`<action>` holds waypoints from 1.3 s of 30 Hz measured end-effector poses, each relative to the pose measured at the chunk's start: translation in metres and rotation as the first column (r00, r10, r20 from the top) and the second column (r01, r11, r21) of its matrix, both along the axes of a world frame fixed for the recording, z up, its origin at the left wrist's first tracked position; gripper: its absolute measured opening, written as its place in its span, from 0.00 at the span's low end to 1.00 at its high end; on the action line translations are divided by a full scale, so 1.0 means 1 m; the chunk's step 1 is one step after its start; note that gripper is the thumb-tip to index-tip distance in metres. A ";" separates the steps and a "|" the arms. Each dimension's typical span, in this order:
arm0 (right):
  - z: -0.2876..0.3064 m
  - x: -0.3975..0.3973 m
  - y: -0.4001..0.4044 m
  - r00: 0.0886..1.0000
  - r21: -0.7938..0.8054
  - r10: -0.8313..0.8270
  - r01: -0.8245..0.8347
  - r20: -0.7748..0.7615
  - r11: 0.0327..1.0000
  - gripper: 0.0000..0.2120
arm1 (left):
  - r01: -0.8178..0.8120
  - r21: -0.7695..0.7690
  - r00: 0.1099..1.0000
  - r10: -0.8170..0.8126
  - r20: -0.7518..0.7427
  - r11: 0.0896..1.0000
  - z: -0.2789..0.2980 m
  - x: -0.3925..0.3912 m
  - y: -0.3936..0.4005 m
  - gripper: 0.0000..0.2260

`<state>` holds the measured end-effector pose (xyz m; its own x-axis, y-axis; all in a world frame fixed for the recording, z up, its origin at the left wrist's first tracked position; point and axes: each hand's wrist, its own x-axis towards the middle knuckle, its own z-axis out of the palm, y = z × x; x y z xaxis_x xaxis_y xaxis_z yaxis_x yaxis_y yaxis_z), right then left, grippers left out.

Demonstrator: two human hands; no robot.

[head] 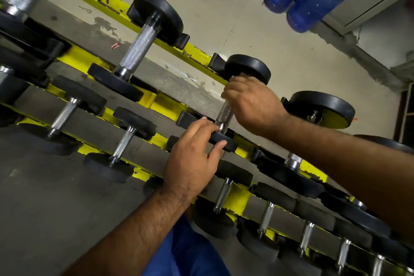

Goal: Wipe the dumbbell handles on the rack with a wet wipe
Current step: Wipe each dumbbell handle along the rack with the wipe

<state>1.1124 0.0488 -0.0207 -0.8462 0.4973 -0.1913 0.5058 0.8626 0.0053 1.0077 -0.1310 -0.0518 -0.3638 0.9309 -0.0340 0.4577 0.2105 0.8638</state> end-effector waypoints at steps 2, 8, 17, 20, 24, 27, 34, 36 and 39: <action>-0.002 -0.002 -0.014 0.990 -0.065 0.133 -0.130 0.038 0.989 0.22 | 0.006 0.002 1.000 -0.006 0.001 1.000 0.000 -0.002 0.000 0.14; 0.000 0.002 0.001 0.997 -0.020 0.072 -0.073 -0.037 0.997 0.16 | 0.019 -0.005 1.000 -0.019 0.020 1.000 -0.002 -0.014 0.002 0.13; 0.021 0.003 -0.020 0.911 -0.206 -0.222 0.157 -0.348 0.966 0.18 | 0.049 -0.055 0.990 -0.042 0.132 0.997 0.000 -0.036 0.006 0.14; 0.025 0.011 -0.025 0.894 -0.283 -0.278 0.182 -0.350 0.942 0.19 | 0.134 -0.107 0.985 -0.121 0.120 0.985 0.003 -0.045 0.006 0.21; 0.027 0.012 -0.031 0.843 -0.339 -0.386 0.262 -0.375 0.903 0.19 | 0.233 -0.190 0.969 -0.243 -0.030 0.954 -0.002 -0.053 0.009 0.26; 0.025 0.007 -0.038 0.849 -0.341 -0.352 0.221 -0.394 0.914 0.19 | 0.216 -0.158 0.970 -0.230 -0.076 0.963 -0.011 -0.050 0.012 0.22; 0.013 0.005 -0.040 0.839 -0.312 -0.326 0.199 -0.436 0.929 0.18 | 0.259 -0.106 0.959 -0.269 -0.091 0.960 -0.022 -0.054 0.018 0.17; 0.012 0.005 -0.041 0.833 -0.317 -0.335 0.204 -0.440 0.926 0.18 | 0.272 -0.092 0.956 -0.280 -0.091 0.958 -0.023 -0.054 0.018 0.16; 0.010 0.005 -0.042 0.829 -0.318 -0.334 0.201 -0.449 0.926 0.17 | 0.295 -0.075 0.948 -0.302 -0.106 0.953 -0.024 -0.056 0.018 0.16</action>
<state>1.1173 0.0071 -0.0102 -0.7012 0.7103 0.0617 0.5957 0.6312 -0.4968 0.9521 -0.1129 -0.0762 -0.0744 0.9951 -0.0655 0.6024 0.0971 0.7923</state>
